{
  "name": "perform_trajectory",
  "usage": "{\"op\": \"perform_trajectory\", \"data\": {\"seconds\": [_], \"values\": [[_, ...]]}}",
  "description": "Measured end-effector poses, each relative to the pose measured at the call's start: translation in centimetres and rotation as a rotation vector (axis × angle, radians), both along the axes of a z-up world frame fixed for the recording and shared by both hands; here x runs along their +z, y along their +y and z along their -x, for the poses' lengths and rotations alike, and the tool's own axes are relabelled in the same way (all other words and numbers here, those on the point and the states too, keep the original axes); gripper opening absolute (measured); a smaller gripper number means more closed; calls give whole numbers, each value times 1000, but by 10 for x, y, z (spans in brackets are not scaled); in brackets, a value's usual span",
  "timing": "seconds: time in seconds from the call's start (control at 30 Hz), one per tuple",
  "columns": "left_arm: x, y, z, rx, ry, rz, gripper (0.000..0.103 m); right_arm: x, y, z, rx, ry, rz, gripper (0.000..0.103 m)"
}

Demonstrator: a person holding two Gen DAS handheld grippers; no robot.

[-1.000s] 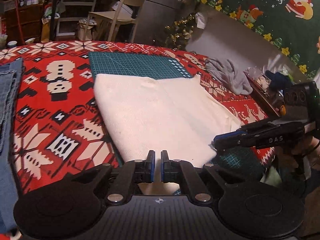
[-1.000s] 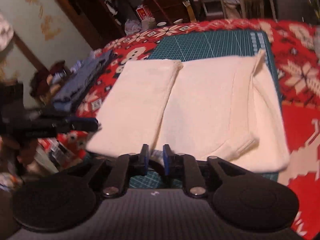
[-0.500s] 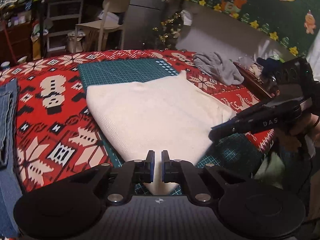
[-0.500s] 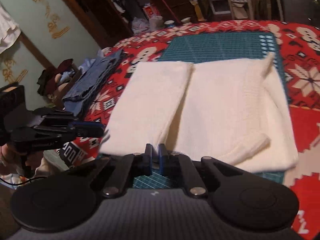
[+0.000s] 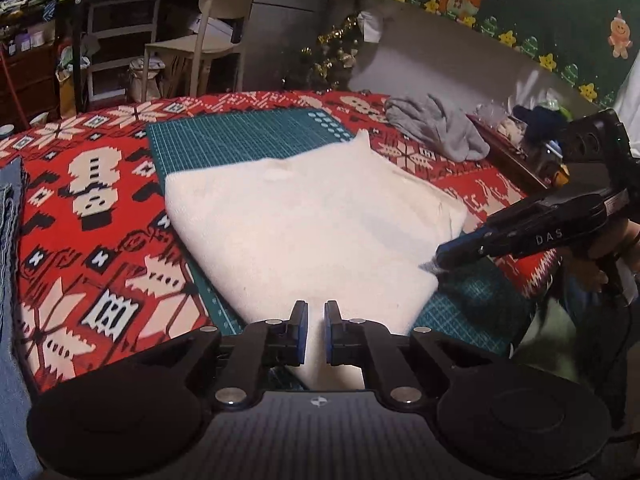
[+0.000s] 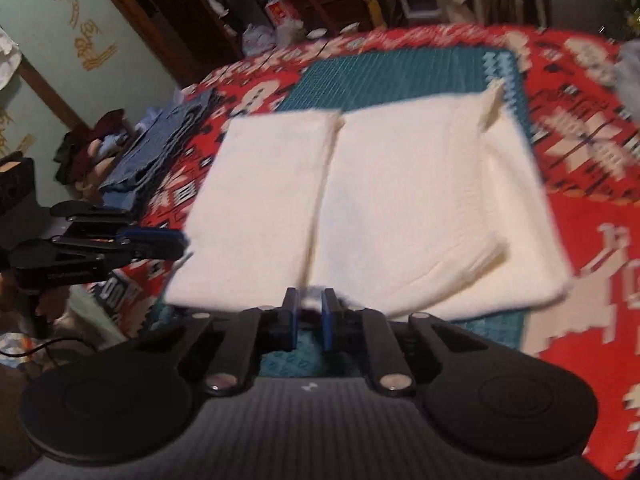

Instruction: Fold clothes

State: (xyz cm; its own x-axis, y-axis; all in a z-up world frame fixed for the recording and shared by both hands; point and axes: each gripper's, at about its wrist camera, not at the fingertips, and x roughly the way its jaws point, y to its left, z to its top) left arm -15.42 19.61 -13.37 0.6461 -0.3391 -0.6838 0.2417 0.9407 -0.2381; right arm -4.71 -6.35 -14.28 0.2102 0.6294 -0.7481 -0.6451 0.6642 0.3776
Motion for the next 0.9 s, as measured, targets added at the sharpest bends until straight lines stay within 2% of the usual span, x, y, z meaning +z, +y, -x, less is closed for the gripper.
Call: {"op": "perform_trajectory", "data": {"seconds": [0.07, 0.17, 0.33, 0.4, 0.43, 0.5, 0.63, 0.67, 0.7, 0.73, 0.9], "values": [[0, -2, -2, 2, -1, -3, 7, 3, -16, -6, -68, -16, 13, 15], [0, -1, -1, 25, 1, 1, 7, 4, -40, -14, -216, -68, 52, 31], [-3, 9, 1, 127, 21, 22, 10, 0, -68, -31, -363, -137, 112, 35], [-3, 15, 0, 176, 33, 30, 17, -5, -73, -37, -380, -121, 116, 37], [-4, 18, -2, 200, 41, 38, 27, -7, -75, -40, -382, -106, 115, 37], [-5, 25, -5, 249, 56, 55, 29, -11, -77, -43, -396, -77, 95, 37], [-8, 32, -9, 267, 84, 107, 29, -20, -81, -46, -396, -57, 90, 34], [-9, 31, -10, 261, 84, 107, 29, -21, -82, -45, -395, -70, 90, 30], [-10, 30, -10, 252, 81, 104, 29, -21, -81, -45, -393, -72, 94, 15], [-11, 28, -12, 246, 78, 101, 29, -20, -81, -46, -390, -67, 89, 11], [-16, 19, -32, 225, 78, 94, 31, -9, -82, -49, -407, -110, 85, 7]]}}
